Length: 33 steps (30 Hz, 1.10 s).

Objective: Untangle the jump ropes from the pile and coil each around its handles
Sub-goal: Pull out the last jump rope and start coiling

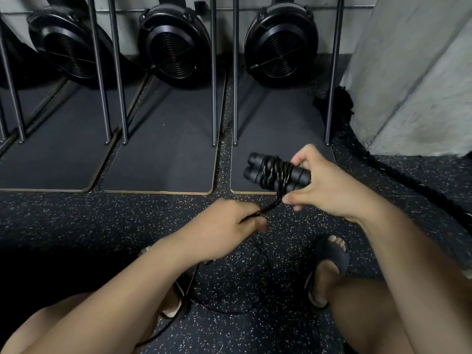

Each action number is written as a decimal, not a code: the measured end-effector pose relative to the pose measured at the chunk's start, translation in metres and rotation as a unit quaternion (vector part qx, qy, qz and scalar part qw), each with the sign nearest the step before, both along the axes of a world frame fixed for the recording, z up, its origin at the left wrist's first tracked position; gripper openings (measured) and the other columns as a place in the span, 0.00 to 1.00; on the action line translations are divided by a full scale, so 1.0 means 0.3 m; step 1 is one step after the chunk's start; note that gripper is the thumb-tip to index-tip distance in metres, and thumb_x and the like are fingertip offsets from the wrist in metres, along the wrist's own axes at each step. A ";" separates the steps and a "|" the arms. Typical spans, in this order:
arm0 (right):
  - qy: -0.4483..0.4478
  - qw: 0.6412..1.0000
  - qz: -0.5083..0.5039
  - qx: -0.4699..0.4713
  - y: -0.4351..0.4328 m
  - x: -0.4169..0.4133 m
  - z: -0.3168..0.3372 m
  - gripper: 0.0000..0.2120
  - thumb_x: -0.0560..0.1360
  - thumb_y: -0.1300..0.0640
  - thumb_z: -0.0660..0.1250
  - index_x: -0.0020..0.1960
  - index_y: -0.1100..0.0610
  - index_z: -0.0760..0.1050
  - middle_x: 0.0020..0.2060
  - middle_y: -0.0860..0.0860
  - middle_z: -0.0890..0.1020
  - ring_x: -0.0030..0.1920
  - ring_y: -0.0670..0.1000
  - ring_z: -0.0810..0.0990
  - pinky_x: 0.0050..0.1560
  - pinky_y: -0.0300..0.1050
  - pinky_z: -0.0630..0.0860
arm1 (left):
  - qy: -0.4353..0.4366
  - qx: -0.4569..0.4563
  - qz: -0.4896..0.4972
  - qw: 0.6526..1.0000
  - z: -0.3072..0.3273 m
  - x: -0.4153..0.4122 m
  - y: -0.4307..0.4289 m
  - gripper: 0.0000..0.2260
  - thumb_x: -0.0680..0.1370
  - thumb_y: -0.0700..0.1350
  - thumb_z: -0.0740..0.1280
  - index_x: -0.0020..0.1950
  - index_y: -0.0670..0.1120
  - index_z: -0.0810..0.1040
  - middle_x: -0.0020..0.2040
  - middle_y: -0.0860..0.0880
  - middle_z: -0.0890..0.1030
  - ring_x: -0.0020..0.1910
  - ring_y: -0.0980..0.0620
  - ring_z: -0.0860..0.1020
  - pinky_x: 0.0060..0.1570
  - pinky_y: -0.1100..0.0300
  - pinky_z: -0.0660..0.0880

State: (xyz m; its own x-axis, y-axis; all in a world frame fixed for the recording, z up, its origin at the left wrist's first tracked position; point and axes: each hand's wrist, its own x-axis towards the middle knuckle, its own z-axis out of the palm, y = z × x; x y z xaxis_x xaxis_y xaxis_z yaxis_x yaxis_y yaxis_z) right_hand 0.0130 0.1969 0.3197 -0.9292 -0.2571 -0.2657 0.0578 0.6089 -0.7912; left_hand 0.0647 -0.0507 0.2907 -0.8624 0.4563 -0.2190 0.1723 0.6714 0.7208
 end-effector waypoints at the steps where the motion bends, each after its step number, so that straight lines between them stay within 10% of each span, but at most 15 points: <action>1: -0.018 0.999 0.023 0.025 0.004 0.000 -0.009 0.29 0.71 0.64 0.82 0.56 0.46 0.67 0.52 0.54 0.85 0.38 0.57 0.90 0.53 0.68 0.84 | 0.013 0.006 0.000 1.000 0.015 -0.006 -0.010 0.09 0.85 0.54 0.67 0.48 0.55 0.84 0.34 0.51 0.80 0.30 0.51 0.76 0.32 0.54 0.71; 13: -0.199 0.943 0.242 -0.115 -0.067 0.110 0.098 0.29 0.71 0.72 0.80 0.62 0.56 0.69 0.49 0.50 0.84 0.42 0.57 0.86 0.42 0.48 0.84 | 0.018 0.185 0.079 0.979 0.084 -0.092 -0.145 0.09 0.75 0.54 0.76 0.45 0.48 0.86 0.38 0.47 0.82 0.38 0.54 0.73 0.42 0.57 0.71; 20: -0.132 0.919 0.196 -0.316 -0.048 0.108 0.133 0.25 0.69 0.74 0.79 0.58 0.60 0.72 0.47 0.60 0.84 0.45 0.62 0.83 0.43 0.50 0.83 | -0.128 0.285 0.173 0.934 0.073 -0.060 -0.088 0.14 0.83 0.36 0.65 0.36 0.42 0.73 0.28 0.53 0.76 0.26 0.60 0.73 0.30 0.66 0.71; 25: -0.053 0.910 0.028 -0.410 -0.063 0.070 0.099 0.28 0.70 0.69 0.77 0.67 0.63 0.69 0.49 0.62 0.85 0.48 0.60 0.86 0.47 0.48 0.83 | -0.072 0.243 0.134 0.958 -0.008 -0.046 -0.003 0.16 0.88 0.54 0.62 0.48 0.50 0.84 0.32 0.46 0.60 0.29 0.49 0.57 0.29 0.58 0.56; 33: 0.061 0.992 -0.081 -0.072 -0.020 -0.005 0.000 0.24 0.75 0.58 0.81 0.59 0.48 0.67 0.54 0.52 0.84 0.47 0.53 0.89 0.46 0.54 0.86 | 0.019 0.018 0.025 0.999 -0.008 -0.004 0.028 0.10 0.87 0.52 0.65 0.49 0.53 0.82 0.30 0.54 0.76 0.27 0.54 0.71 0.28 0.58 0.66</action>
